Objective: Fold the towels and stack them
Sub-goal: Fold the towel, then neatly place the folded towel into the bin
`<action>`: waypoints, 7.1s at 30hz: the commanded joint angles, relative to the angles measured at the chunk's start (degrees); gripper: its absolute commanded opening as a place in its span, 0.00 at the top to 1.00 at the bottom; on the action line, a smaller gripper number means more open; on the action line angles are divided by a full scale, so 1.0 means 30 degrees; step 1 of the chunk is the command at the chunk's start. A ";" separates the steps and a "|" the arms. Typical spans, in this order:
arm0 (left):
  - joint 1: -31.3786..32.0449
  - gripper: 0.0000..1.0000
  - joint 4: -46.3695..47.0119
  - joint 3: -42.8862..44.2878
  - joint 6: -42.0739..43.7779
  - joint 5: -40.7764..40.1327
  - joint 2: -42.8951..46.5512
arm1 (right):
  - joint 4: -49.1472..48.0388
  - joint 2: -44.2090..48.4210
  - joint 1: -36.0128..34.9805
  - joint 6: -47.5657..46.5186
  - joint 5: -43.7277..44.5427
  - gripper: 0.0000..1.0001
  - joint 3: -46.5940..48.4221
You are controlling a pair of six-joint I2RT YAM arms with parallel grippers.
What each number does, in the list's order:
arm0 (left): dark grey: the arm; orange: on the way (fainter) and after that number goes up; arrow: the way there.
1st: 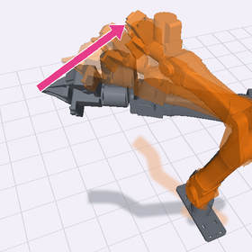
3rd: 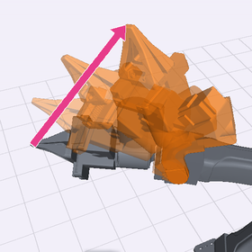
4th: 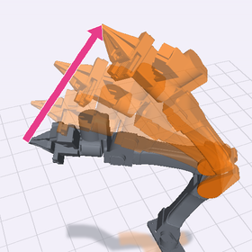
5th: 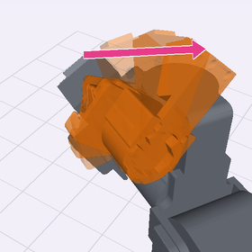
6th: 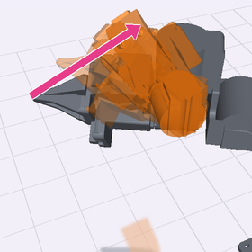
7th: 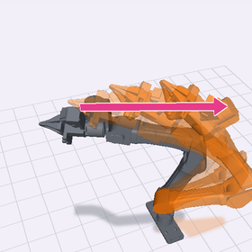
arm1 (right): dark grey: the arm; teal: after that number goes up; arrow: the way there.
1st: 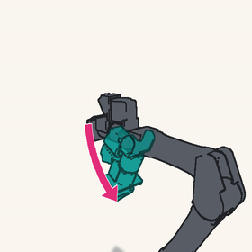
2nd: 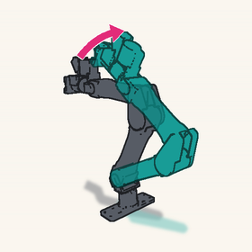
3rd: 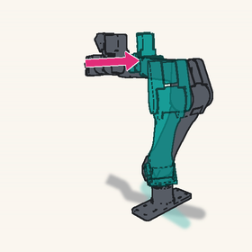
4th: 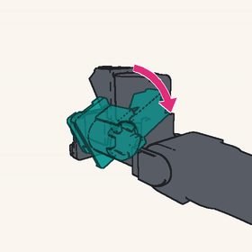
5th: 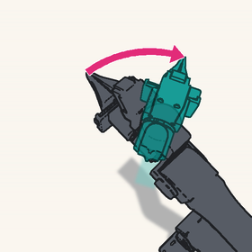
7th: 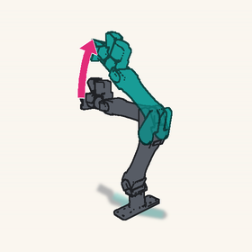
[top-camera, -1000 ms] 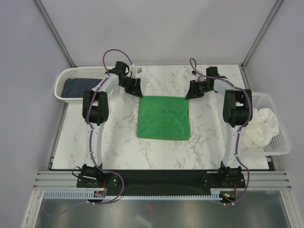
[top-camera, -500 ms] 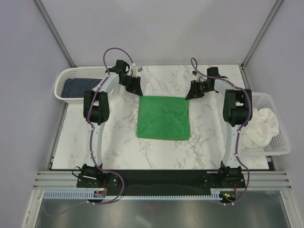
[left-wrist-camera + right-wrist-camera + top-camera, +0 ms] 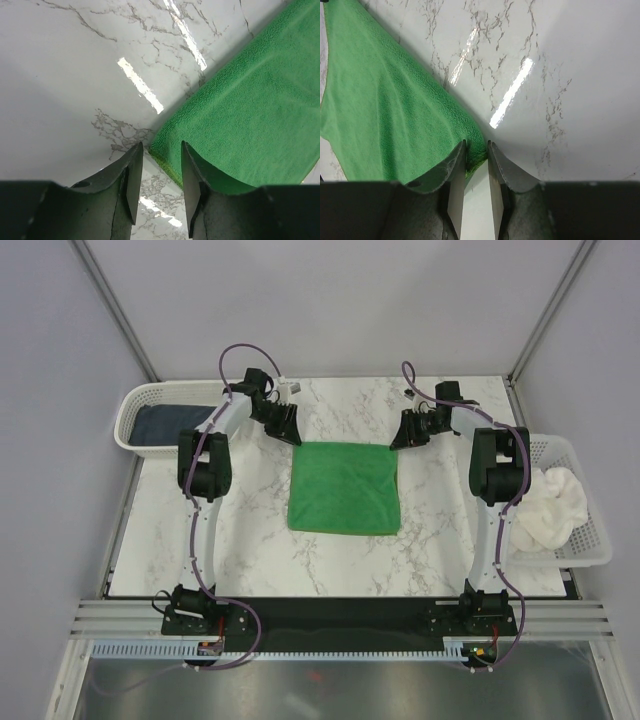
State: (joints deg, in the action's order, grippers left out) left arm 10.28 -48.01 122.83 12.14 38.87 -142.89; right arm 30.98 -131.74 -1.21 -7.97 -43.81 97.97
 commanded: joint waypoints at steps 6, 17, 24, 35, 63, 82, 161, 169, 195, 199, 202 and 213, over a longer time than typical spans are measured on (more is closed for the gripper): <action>-0.0059 0.68 -0.0725 0.0543 0.0552 0.0343 -0.0358 | 0.0688 -0.0968 -0.0064 -0.0685 0.0395 0.68 0.0242; -0.0030 0.98 0.0703 0.0808 -0.1845 -0.1119 0.1308 | -0.1738 0.1399 -0.0386 0.2183 0.1769 1.00 -0.0457; 0.0000 0.98 0.1970 -0.1269 -0.4393 -0.0536 0.5613 | -0.3794 0.7287 -0.1733 0.3856 0.3762 1.00 -0.2569; 0.0409 0.98 0.2116 -0.4699 -0.4984 -0.1707 1.4988 | -0.3737 1.6628 -0.1909 0.5116 0.5228 1.00 -0.4265; 0.1641 0.98 0.1383 -0.6818 -0.5395 -0.6277 1.2716 | -1.0170 1.5856 -0.2203 0.7723 0.4086 1.00 -1.0655; 0.0088 0.98 0.2993 0.0723 -0.4076 -0.5107 0.3301 | -1.0972 0.4947 -0.1822 0.4884 0.4907 1.00 -0.3771; 0.1347 0.62 0.5780 -2.0493 -0.5161 -0.7355 1.8301 | -1.0976 1.6312 -0.3814 0.8427 0.5841 0.61 -1.9124; 0.1610 0.57 0.6476 -1.8765 -0.7209 -0.5286 1.8337 | -0.7692 1.6558 -0.3873 1.0094 0.7253 0.57 -1.6490; 0.0117 0.41 0.7478 -1.7125 -0.8913 -0.5315 1.2301 | -0.8837 1.5199 -0.3902 1.1152 0.6283 0.64 -1.6546; 0.0205 0.41 0.7857 -1.7122 -0.9203 -0.4374 1.1157 | -0.7751 1.7307 -0.3902 1.0917 0.6810 0.51 -1.5404; 0.0322 0.40 0.8969 -1.7913 -0.9671 -0.4200 1.0893 | -0.7428 1.8275 -0.3873 1.0947 0.7074 0.38 -1.4730; 0.1580 0.42 0.9703 -1.8091 -1.0725 -0.5016 0.9926 | -0.7075 1.9451 -0.3902 1.1151 0.7397 0.31 -1.3937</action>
State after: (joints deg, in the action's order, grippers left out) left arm 12.78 -19.53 69.41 -18.20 26.06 -110.65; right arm 9.17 -74.85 -12.64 25.30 -22.35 53.95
